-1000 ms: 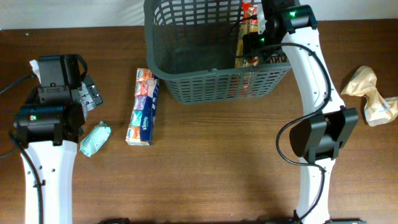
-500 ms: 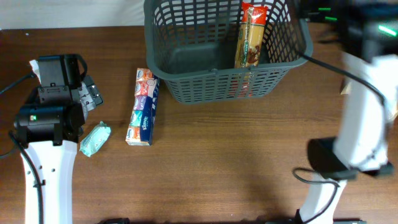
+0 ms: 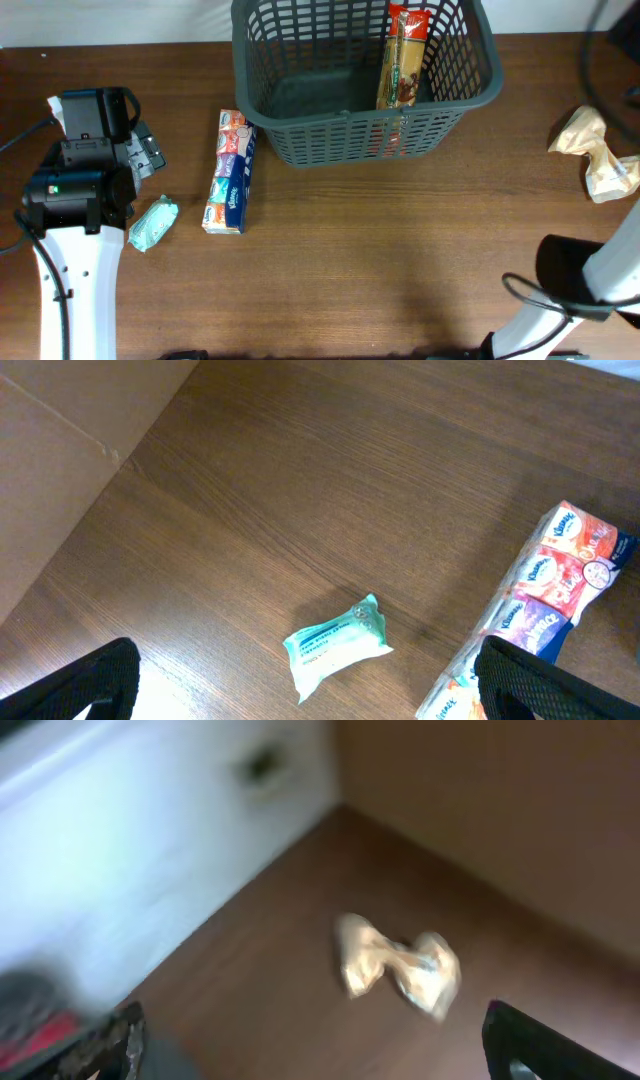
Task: Pack container
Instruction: 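Release the spaghetti and retract the right gripper to the right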
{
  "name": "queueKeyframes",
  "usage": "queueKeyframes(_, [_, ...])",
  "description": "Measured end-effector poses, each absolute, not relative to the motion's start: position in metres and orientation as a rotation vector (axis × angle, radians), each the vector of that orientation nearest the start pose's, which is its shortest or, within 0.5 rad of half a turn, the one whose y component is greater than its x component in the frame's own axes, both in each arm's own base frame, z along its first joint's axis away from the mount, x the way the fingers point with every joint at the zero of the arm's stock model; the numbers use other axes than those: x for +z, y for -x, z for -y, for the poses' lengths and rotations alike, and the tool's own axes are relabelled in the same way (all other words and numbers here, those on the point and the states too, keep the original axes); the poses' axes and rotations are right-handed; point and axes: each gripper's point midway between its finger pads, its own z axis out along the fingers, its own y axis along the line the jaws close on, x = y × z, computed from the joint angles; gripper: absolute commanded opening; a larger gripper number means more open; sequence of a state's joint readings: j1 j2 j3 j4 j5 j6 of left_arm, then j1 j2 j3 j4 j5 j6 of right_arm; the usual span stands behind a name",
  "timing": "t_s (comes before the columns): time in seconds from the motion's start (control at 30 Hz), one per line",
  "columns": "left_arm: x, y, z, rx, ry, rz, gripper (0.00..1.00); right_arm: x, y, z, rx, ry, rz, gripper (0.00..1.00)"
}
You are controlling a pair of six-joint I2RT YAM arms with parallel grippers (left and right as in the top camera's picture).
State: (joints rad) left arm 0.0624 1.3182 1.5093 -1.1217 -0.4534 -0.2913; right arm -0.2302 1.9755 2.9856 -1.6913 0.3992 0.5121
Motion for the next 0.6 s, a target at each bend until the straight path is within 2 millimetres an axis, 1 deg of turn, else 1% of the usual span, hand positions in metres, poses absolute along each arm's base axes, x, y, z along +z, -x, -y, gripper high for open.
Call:
queueKeyframes(0.03, [0.291,-0.314,-0.095,0.463,0.607,-2.351,1.00,0.437,-0.357,0.169,-0.291,-1.140,-1.931,0.99])
queueKeyframes(0.07, [0.291,-0.314,-0.095,0.463,0.608,-2.350,1.00,0.427,-0.355,0.181,-0.294,-1.242,-1.900,0.99])
queueKeyframes(0.13, [0.291,-0.314,-0.095,0.463,0.608,-2.350,1.00,0.396,-0.355,0.213,-0.294,-1.486,-1.826,0.99])
queueKeyframes(0.17, [0.291,-0.314,-0.095,0.463,0.608,-2.350,1.00,0.381,-0.355,0.226,-0.294,-1.570,-1.804,0.99])
queueKeyframes(0.2, [0.291,-0.314,-0.095,0.463,0.608,-2.350,1.00,0.367,-0.357,0.235,-0.278,-1.638,-1.792,0.99])
queueKeyframes(0.27, [0.291,-0.314,-0.095,0.463,0.607,-2.351,1.00,0.326,-0.358,0.252,-0.233,-1.800,-1.803,0.99])
queueKeyframes(0.33, [0.291,-0.314,-0.095,0.463,0.608,-2.350,0.99,0.288,-0.354,0.260,-0.194,-1.933,-1.850,0.99])
queueKeyframes(0.4, [0.291,-0.314,-0.095,0.463,0.608,-2.350,1.00,0.258,-0.348,0.263,-0.162,-2.043,-1.882,0.99])
queueKeyframes(0.47, [0.291,-0.314,-0.095,0.463,0.608,-2.350,1.00,0.241,-0.348,0.264,-0.133,-2.101,-1.884,0.98])
queueKeyframes(0.53, [0.291,-0.314,-0.095,0.463,0.608,-2.350,1.00,0.229,-0.359,0.267,-0.088,-2.129,-1.843,0.99])
queueKeyframes(0.6, [0.291,-0.314,-0.095,0.463,0.608,-2.350,0.99,0.217,-0.365,0.265,-0.055,-2.180,-1.802,0.99])
